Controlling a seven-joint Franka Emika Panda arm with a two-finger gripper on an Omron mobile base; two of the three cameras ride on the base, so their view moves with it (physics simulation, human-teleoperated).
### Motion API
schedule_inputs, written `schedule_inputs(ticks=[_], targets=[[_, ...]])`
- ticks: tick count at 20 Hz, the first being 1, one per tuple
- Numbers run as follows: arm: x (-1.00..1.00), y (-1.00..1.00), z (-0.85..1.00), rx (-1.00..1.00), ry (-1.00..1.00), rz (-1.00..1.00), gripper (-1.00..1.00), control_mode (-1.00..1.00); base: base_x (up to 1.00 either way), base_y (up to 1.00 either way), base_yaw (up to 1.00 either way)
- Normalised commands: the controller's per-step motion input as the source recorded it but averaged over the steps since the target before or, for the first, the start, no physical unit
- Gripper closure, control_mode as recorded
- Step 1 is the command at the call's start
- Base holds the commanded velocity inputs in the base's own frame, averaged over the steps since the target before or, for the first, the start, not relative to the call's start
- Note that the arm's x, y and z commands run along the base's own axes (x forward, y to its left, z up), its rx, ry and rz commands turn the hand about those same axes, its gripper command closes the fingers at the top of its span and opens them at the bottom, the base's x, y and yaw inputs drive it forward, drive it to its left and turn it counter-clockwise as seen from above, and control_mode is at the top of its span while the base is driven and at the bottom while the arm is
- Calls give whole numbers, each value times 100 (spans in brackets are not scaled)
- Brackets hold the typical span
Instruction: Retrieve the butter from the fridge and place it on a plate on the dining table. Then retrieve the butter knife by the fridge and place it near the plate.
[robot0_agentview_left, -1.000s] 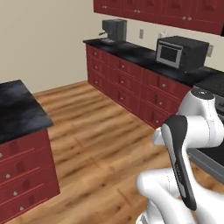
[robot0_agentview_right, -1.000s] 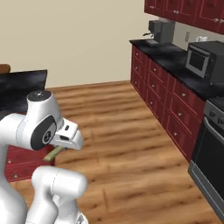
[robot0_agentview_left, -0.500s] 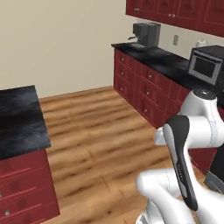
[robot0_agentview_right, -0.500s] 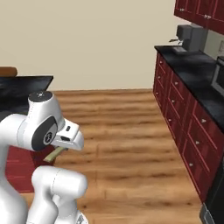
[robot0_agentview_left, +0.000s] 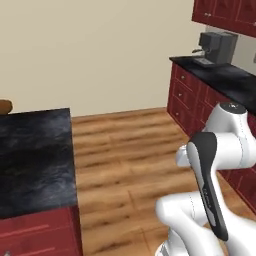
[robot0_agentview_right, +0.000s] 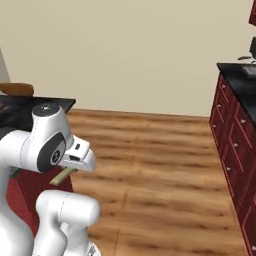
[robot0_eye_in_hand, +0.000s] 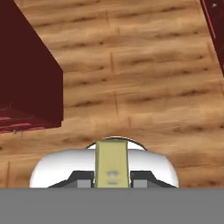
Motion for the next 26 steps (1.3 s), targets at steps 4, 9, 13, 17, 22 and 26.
schedule_inputs(ticks=[4,9,13,17,22,26], targets=[[0,0,0,0,0,0,100,100,100,0,12],[0,0,0,0,0,0,100,100,100,-5,15],[0,0,0,0,0,0,100,100,100,-7,23],[0,0,0,0,0,0,100,100,100,-26,25],[0,0,0,0,0,0,100,100,100,-33,30],[0,0,0,0,0,0,100,100,100,-37,39]])
